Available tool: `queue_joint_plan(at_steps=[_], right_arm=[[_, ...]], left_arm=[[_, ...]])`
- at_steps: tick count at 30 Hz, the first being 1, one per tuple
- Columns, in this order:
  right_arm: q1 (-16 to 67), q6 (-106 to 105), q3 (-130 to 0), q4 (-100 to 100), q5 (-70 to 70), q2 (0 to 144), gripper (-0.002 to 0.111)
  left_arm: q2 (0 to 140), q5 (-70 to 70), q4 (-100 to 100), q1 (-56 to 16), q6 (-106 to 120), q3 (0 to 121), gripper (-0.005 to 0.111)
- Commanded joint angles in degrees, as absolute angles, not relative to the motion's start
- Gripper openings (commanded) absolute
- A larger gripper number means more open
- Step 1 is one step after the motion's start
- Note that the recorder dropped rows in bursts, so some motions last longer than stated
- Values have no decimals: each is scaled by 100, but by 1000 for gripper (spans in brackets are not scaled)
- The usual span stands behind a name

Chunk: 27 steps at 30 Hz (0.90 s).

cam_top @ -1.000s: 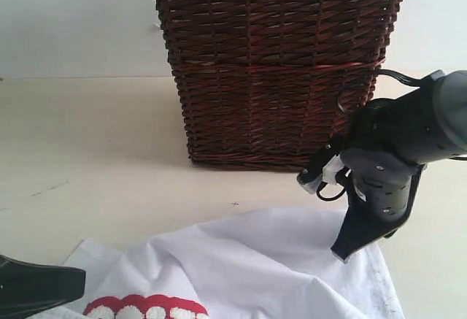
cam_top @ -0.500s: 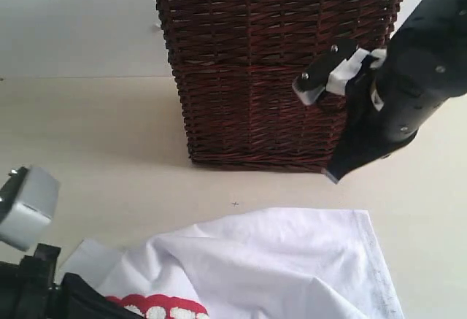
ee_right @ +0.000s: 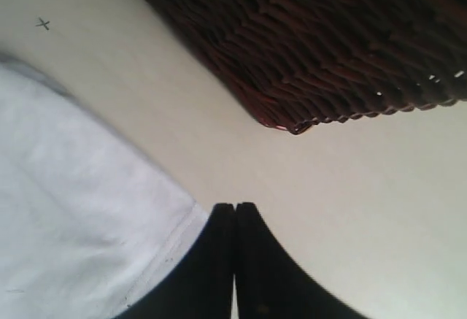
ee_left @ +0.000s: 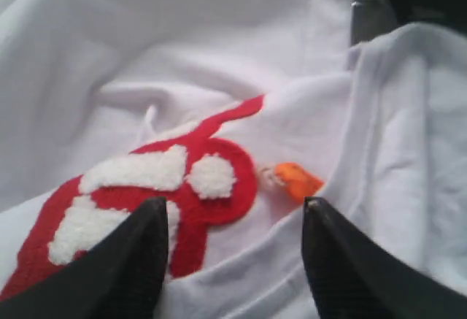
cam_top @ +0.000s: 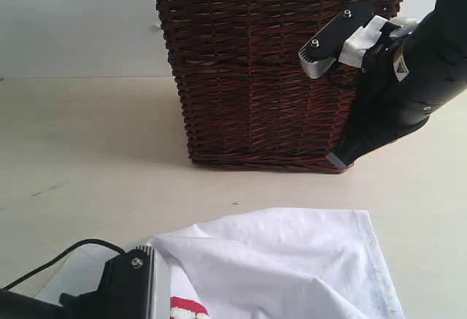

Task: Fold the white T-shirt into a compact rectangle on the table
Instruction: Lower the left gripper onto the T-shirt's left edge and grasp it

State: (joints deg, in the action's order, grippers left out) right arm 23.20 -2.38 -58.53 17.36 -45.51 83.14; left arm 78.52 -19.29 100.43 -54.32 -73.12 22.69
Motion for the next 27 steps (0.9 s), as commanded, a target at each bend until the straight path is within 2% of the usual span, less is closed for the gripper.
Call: queue_joint_plan(at_steps=[1,7,9,12,15,18,21,23,25,27], right_arm=[[2283,-341,-5893,1650,-4517,8264,0],[2298,-341,-5893,1650,-4483,8264,0],[2296,-341,-5893,1650,-4464,8264,0],[2296,-341,-5893,1650,-4499,8264,0],[2296,-314,-5893,1650,-4604,8264,0],[2296,-289,-5893,1600,-4580,8264,0],[2296,-289,-5893,1559,-4510,8264,0],[2296,-289,-5893,1546,-4493,8264,0],[2296,-289,-5893,1546,-4493,8264,0],[2296,-299,-5893,1518,-4505,8264,0]], left_arm=[[8522,-1293,9995,-5489,-7069,2512,51],[8868,-1358,9995,-5489,-7080,2583,30],[8771,-795,9995,-5489,-7043,2583,20],[8663,770,9995,-5424,-6710,2594,7],[8621,1779,9995,-5338,-6016,2606,3],[8344,2176,9699,-5375,-6093,2736,3],[8163,2221,7997,-5269,-6375,3127,3],[8184,2221,6570,-5034,-5806,3370,3],[8280,2221,4712,-4671,-4282,3604,3],[8401,2309,2269,-4274,-1818,3807,3]])
